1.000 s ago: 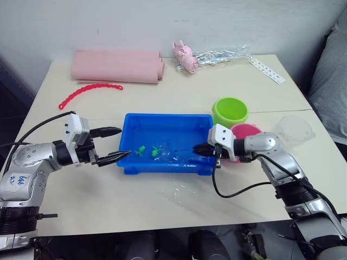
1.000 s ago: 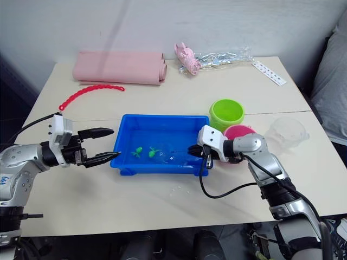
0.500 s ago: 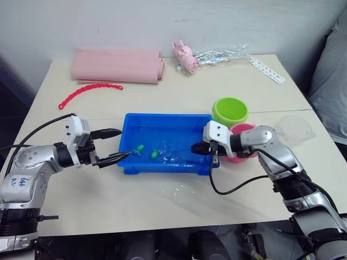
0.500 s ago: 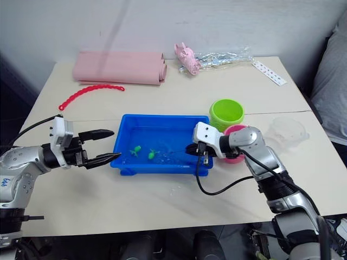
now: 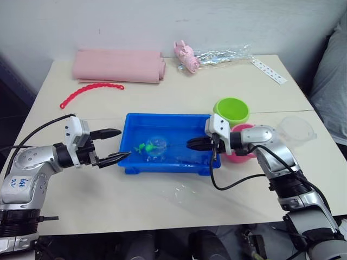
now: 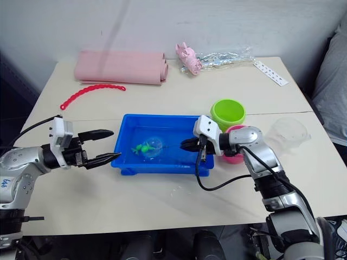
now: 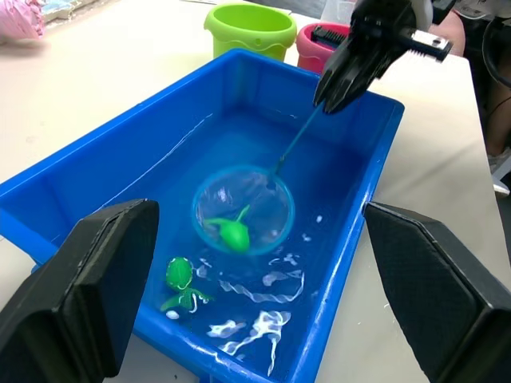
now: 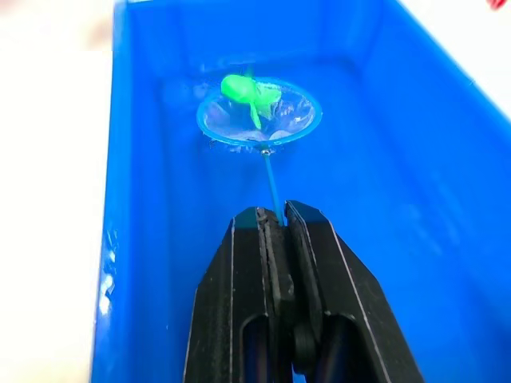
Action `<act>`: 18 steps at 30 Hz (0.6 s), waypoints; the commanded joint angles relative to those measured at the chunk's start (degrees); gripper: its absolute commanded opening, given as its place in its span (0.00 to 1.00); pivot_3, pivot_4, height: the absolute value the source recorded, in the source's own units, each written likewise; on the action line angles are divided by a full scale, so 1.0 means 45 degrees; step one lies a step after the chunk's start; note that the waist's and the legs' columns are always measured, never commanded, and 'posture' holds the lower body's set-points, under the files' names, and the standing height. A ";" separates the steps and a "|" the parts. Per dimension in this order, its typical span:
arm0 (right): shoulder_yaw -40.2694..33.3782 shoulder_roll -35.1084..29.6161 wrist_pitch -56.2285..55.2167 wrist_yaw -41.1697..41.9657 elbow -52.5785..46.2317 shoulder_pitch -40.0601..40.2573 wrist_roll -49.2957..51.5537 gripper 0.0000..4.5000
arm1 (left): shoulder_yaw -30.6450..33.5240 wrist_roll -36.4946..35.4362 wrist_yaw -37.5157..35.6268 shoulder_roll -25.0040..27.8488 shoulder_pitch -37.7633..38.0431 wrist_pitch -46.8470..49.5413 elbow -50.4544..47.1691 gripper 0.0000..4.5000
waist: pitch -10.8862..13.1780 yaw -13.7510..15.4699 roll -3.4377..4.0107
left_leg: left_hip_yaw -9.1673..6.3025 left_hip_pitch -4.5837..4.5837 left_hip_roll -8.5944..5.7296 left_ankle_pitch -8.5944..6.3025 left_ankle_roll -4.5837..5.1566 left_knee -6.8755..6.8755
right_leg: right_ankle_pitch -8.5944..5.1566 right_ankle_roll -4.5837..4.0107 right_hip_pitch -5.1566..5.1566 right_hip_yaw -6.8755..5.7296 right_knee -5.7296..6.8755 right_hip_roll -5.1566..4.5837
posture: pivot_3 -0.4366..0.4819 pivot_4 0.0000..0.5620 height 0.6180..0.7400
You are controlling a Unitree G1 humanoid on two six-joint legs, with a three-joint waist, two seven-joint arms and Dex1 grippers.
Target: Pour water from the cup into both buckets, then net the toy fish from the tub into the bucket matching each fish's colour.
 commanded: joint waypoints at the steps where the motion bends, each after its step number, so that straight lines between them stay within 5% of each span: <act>1: -0.0912 -0.0315 0.0069 0.0192 -0.0982 0.0422 0.0842 0.00 | 0.0414 -0.0223 0.0054 0.0041 -0.0002 -0.0090 -0.0364 0.99 | 0.0000 0.0007 0.0000 | 0.0000 0.0000 0.0000 0.0000 0.0000 0.0001 | 0.0000 0.0000 0.0000 0.0001 -0.0001 0.0000 | 0.48 0.27 1.00; 18: -0.4853 -0.2108 0.0701 -0.1083 -0.4504 0.4119 0.2998 0.00 | -0.0103 -0.1365 0.1443 -0.1333 -0.1962 0.1271 -0.0925 0.99 | 0.0001 0.0137 -0.0001 | 0.0001 -0.0002 -0.0001 -0.0001 0.0001 0.0000 | 0.0000 0.0000 0.0010 0.0000 -0.0011 0.0001 | 0.48 0.27 1.00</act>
